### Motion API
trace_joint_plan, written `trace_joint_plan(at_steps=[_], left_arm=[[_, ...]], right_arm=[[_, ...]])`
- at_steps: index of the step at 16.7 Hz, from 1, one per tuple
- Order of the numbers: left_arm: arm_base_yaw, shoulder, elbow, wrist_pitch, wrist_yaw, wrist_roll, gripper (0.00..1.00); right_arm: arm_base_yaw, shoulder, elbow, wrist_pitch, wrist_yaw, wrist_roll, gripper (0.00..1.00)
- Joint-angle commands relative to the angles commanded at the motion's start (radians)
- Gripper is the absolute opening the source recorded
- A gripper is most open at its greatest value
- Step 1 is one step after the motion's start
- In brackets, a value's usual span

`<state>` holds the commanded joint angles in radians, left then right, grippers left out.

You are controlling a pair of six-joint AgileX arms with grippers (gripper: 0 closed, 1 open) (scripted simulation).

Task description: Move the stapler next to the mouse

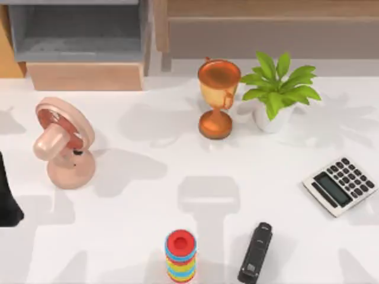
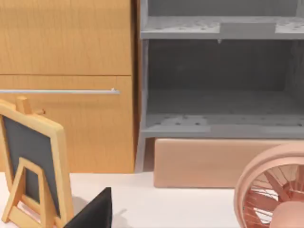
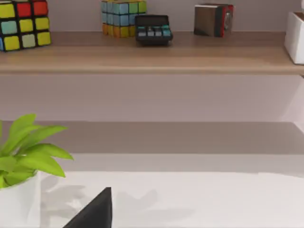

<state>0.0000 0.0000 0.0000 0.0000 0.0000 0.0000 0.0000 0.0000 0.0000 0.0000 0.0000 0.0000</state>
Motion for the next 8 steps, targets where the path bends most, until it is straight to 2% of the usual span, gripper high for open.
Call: trace_joint_plan(at_steps=[4, 8], left_arm=[[0.0, 0.0, 0.0, 0.0, 0.0, 0.0, 1.0], [0.0, 0.0, 0.0, 0.0, 0.0, 0.0, 1.0]], right_arm=[[0.022, 0.03, 0.027, -0.015, 0.003, 0.028, 1.0], [0.141, 0.21, 0.169, -0.116, 0.005, 0.175, 1.0]])
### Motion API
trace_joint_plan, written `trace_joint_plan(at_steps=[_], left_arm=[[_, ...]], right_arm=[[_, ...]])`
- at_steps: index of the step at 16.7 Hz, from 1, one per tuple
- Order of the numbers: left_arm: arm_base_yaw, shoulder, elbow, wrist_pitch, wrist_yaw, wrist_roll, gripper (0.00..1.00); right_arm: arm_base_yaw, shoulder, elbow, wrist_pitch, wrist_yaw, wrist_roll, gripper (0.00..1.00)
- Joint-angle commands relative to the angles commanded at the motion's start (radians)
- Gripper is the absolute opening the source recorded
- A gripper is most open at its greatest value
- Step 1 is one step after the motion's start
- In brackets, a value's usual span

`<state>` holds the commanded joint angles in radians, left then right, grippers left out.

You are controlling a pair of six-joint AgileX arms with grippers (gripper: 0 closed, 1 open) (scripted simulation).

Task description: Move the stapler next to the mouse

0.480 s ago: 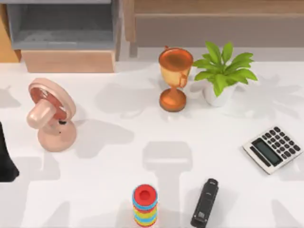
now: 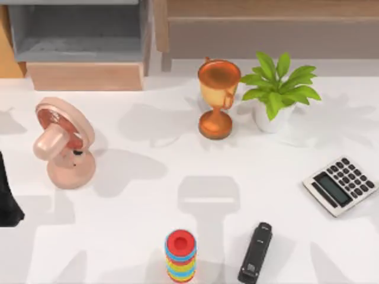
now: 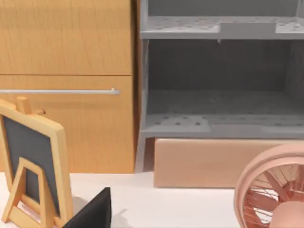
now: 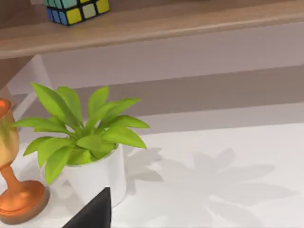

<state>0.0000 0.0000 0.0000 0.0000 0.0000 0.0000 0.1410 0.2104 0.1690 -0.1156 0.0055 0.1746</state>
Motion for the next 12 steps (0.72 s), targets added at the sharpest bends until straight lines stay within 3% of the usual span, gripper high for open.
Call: trace_joint_plan(at_steps=[12], left_arm=[[0.0, 0.0, 0.0, 0.0, 0.0, 0.0, 1.0]], right_arm=[[0.515, 1.122, 0.639, -0.638, -0.061, 0.755, 1.0]])
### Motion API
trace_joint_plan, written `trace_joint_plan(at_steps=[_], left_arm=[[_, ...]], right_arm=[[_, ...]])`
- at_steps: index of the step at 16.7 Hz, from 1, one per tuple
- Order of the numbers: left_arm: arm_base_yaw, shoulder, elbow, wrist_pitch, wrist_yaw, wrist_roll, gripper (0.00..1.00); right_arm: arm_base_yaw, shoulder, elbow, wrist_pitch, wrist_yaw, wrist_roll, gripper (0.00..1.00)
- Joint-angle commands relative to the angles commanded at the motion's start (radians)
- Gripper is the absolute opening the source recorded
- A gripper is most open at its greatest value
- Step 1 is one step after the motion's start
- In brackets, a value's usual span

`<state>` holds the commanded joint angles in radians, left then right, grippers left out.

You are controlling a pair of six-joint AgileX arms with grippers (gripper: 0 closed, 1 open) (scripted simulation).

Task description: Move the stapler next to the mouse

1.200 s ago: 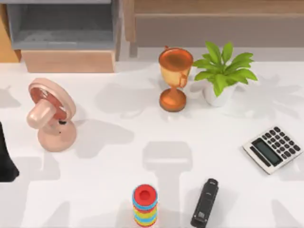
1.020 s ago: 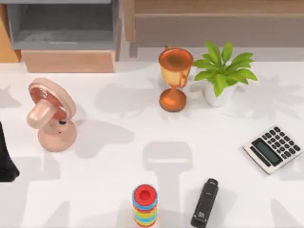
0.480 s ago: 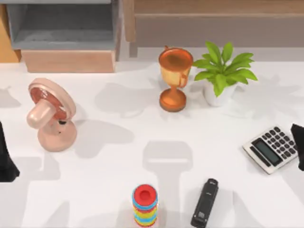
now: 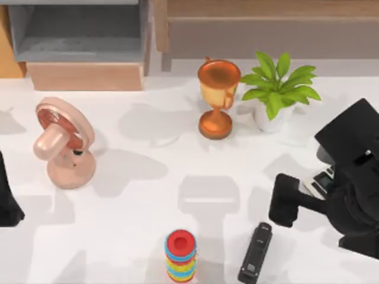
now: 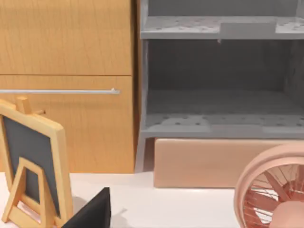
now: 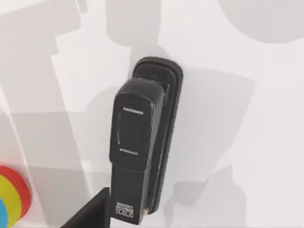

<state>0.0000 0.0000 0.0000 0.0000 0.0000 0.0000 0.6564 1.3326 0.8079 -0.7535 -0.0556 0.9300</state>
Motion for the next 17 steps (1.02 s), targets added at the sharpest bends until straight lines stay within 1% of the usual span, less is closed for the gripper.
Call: trace_joint_plan(at_steps=[4, 7, 10, 15, 17], left_arm=[[0.0, 0.0, 0.0, 0.0, 0.0, 0.0, 1.0], [0.0, 0.0, 0.0, 0.0, 0.0, 0.0, 1.0], [0.0, 0.0, 0.0, 0.0, 0.0, 0.0, 1.0], [0.0, 0.0, 0.0, 0.0, 0.0, 0.0, 1.0], [0.0, 0.0, 0.0, 0.0, 0.0, 0.0, 1.0]], right_arm=[[0.109, 0.288, 0.214, -0.144, 0.019, 0.187, 1.0], [0.152, 0.419, 0.336, -0.194, 0.043, 0.267, 1.0], [0.166, 0.465, 0.382, -0.207, 0.055, 0.294, 1.0], [0.161, 0.464, 0.377, -0.202, 0.054, 0.293, 1.0], [0.163, 0.483, 0.355, -0.165, 0.055, 0.292, 1.0]])
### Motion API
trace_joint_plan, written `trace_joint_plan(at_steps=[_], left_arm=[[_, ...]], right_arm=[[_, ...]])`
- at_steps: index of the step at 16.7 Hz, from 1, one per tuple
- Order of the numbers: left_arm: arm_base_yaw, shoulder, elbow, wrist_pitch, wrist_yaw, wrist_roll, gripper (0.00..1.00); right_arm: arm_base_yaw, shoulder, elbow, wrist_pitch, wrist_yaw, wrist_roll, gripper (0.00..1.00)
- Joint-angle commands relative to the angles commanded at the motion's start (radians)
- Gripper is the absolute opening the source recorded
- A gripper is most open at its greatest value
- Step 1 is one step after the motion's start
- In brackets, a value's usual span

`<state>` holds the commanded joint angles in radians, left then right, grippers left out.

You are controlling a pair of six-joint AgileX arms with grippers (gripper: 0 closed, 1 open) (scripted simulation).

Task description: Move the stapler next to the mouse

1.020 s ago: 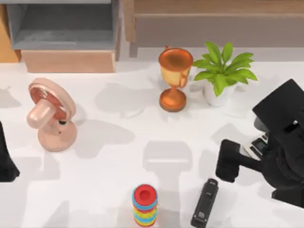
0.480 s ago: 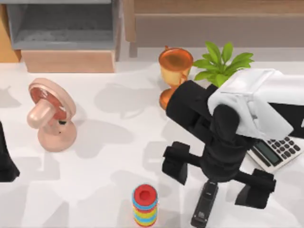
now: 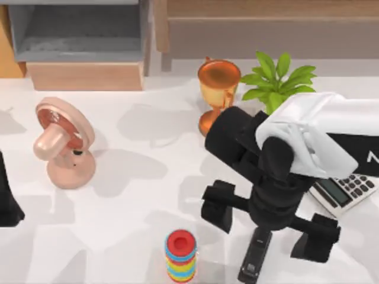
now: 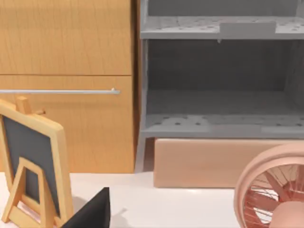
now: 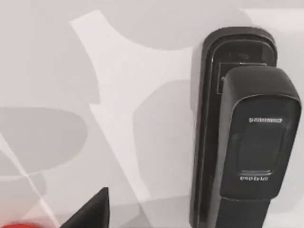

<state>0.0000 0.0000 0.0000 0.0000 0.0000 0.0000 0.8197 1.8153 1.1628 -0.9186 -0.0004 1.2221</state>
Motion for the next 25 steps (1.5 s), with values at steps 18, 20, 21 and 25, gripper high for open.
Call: trace_joint_plan(at_steps=[18, 20, 21, 25], left_arm=[[0.0, 0.0, 0.0, 0.0, 0.0, 0.0, 1.0], [0.0, 0.0, 0.0, 0.0, 0.0, 0.0, 1.0], [0.0, 0.0, 0.0, 0.0, 0.0, 0.0, 1.0], [0.0, 0.0, 0.0, 0.0, 0.0, 0.0, 1.0]], right_arm=[[0.004, 0.069, -0.08, 0.152, 0.0, 0.005, 0.32], [0.004, 0.069, -0.08, 0.152, 0.0, 0.005, 0.17], [0.004, 0.069, -0.08, 0.152, 0.0, 0.005, 0.1], [0.004, 0.069, -0.08, 0.152, 0.0, 0.005, 0.0]])
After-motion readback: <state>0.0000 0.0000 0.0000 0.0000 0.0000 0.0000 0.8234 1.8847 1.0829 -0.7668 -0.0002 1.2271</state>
